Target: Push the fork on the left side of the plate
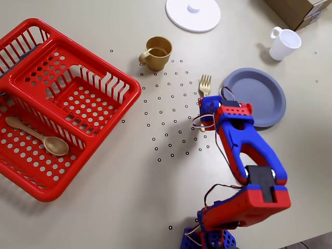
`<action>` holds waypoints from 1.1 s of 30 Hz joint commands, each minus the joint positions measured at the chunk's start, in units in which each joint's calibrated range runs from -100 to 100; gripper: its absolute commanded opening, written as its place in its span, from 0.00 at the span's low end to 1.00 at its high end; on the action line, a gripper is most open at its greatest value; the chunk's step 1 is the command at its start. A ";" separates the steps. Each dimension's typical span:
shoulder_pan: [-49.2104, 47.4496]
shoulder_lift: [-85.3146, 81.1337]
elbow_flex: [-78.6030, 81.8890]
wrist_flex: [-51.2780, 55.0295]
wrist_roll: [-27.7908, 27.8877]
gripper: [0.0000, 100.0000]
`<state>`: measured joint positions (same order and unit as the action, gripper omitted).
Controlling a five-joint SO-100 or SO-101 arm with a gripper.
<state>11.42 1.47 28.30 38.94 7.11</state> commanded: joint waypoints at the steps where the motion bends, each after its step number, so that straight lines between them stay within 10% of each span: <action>1: 2.07 -5.27 -2.37 -0.67 0.83 0.00; 33: -5.47 -4.01 -4.82 4.80 -2.74 0.00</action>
<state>6.33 -0.16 24.59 44.47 3.93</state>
